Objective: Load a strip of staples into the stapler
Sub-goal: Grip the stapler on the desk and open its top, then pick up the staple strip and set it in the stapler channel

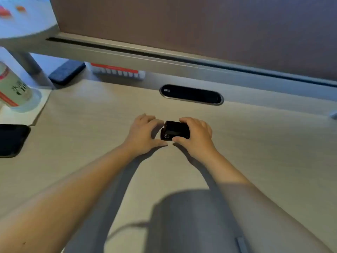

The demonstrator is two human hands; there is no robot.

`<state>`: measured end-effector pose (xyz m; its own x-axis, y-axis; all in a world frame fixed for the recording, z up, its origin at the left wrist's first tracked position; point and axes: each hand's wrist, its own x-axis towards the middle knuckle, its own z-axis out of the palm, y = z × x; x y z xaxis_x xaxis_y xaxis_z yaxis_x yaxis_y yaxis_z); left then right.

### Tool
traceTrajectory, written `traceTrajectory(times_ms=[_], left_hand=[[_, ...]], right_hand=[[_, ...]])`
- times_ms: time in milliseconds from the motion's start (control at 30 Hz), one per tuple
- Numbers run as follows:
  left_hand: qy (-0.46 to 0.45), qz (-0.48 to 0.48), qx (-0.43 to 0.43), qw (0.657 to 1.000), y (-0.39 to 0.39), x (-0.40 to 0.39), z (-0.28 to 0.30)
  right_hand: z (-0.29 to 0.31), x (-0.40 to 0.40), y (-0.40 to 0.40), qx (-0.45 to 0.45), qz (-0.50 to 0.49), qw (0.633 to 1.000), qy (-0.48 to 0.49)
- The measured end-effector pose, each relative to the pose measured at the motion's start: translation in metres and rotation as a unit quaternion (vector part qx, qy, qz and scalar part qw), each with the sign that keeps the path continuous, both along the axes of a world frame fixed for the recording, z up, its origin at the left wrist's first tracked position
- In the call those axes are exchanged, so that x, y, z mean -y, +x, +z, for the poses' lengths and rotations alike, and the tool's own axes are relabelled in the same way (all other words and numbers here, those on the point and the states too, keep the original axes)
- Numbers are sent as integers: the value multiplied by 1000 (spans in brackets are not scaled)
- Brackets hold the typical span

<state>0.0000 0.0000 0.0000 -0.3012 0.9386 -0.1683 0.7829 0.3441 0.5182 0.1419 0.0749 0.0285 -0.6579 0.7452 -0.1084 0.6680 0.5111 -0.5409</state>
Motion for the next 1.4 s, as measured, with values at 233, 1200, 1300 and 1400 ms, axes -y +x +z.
traceTrajectory(times_ms=[233, 1200, 1300, 1400], left_hand=[[77, 52, 30, 995, -1, 2, -11], [60, 33, -40, 997, 3, -1, -15], [61, 34, -40, 997, 3, -2, -15], [70, 33, -38, 996, 6, -3, -14]], right_hand=[[-8, 2, -6, -44, -54, 998, 3], [-7, -17, 46, -469, -403, 744, -251], [-16, -24, 57, -446, -410, 737, -301], [-21, -25, 66, -364, -370, 811, -271]])
